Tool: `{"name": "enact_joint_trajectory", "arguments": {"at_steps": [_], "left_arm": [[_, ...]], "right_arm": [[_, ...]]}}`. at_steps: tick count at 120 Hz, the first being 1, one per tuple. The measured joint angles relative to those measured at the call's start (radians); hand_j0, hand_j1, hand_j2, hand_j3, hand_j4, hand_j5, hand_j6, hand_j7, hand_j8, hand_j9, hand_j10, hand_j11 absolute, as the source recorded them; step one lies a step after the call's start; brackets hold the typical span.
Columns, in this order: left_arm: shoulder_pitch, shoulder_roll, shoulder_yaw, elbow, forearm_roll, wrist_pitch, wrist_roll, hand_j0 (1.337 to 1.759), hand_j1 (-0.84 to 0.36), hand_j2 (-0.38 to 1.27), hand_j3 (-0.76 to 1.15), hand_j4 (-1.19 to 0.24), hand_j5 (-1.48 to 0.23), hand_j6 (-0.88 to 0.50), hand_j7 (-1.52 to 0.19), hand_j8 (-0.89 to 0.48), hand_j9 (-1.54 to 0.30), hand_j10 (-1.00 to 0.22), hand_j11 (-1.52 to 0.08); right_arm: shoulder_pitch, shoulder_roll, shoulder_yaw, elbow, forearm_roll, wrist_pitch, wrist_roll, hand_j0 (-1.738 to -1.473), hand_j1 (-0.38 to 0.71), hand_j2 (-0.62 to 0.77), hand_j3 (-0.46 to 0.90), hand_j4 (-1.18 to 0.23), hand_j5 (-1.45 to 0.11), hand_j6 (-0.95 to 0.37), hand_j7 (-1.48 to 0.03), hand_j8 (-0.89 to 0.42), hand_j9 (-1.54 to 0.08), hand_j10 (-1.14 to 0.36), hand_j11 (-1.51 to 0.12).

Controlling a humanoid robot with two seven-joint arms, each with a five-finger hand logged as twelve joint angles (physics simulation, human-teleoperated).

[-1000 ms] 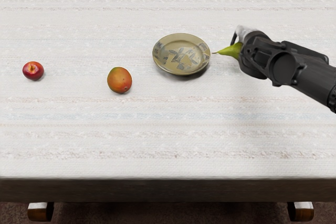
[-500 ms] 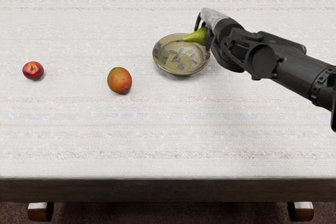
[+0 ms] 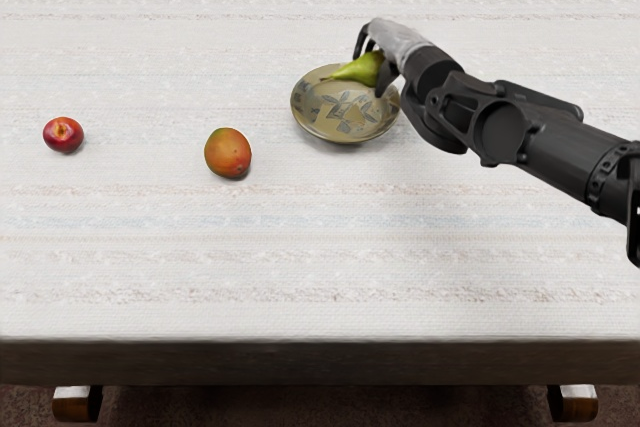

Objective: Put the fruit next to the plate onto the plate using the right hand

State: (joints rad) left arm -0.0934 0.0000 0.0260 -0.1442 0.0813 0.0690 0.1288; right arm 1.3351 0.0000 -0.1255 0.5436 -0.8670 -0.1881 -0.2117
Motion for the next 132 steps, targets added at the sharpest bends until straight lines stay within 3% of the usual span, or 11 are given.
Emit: {"name": "enact_joint_trajectory", "arguments": {"at_steps": [21,37,50,68,102,117,132], "left_arm": [[0.000,0.000,0.000,0.000,0.000,0.000,0.000,1.658,0.32,0.00,0.00,-0.02,-0.03,-0.02,-0.03,-0.02,-0.03,-0.02,-0.03],[0.000,0.000,0.000,0.000,0.000,0.000,0.000,1.658,0.32,0.00,0.00,-0.02,-0.03,-0.02,-0.03,-0.02,-0.03,-0.02,-0.03],[0.000,0.000,0.000,0.000,0.000,0.000,0.000,1.658,0.32,0.00,0.00,-0.02,-0.03,-0.02,-0.03,-0.02,-0.03,-0.02,-0.03],[0.000,0.000,0.000,0.000,0.000,0.000,0.000,1.658,0.32,0.00,0.00,-0.02,-0.03,-0.02,-0.03,-0.02,-0.03,-0.02,-0.03],[0.000,0.000,0.000,0.000,0.000,0.000,0.000,1.658,0.32,0.00,0.00,-0.02,-0.03,-0.02,-0.03,-0.02,-0.03,-0.02,-0.03],[0.000,0.000,0.000,0.000,0.000,0.000,0.000,1.658,0.32,0.00,0.00,-0.02,-0.03,-0.02,-0.03,-0.02,-0.03,-0.02,-0.03],[0.001,0.000,0.000,0.000,0.000,0.000,0.000,1.658,0.32,0.00,0.00,-0.02,-0.03,-0.02,-0.03,-0.02,-0.03,-0.02,-0.03]], "right_arm": [[-0.021,0.000,-0.001,0.001,-0.001,0.003,0.026,-1.649,0.31,0.43,0.00,-0.50,-1.08,-0.37,-1.04,-0.36,-1.06,-0.65,-1.04],[-0.027,0.000,0.007,0.000,0.000,0.005,0.031,-1.653,0.03,0.22,0.00,-0.30,-0.61,-0.23,-0.59,-0.23,-0.60,-0.38,-0.59],[-0.024,0.000,0.011,0.003,0.034,0.008,0.040,-1.655,-0.13,0.13,0.00,-0.18,-0.36,-0.13,-0.34,-0.13,-0.35,-0.22,-0.35],[-0.019,-0.053,0.061,0.070,0.154,0.145,0.143,-1.657,-0.24,0.06,0.00,-0.09,-0.17,-0.07,-0.17,-0.07,-0.17,-0.11,-0.17],[-0.091,-0.405,0.148,0.271,0.209,0.411,0.294,-1.658,-0.32,0.02,0.00,-0.02,-0.04,-0.02,-0.04,-0.02,-0.04,-0.03,-0.04],[-0.122,-0.569,0.148,0.304,0.207,0.572,0.395,-1.658,-0.34,0.01,0.00,-0.01,-0.02,-0.01,-0.02,-0.01,-0.02,-0.02,-0.02],[-0.136,-0.670,0.146,0.314,0.193,0.688,0.465,-1.658,-0.34,0.01,0.00,-0.01,-0.01,-0.01,-0.01,-0.01,-0.01,-0.01,-0.01]]}}
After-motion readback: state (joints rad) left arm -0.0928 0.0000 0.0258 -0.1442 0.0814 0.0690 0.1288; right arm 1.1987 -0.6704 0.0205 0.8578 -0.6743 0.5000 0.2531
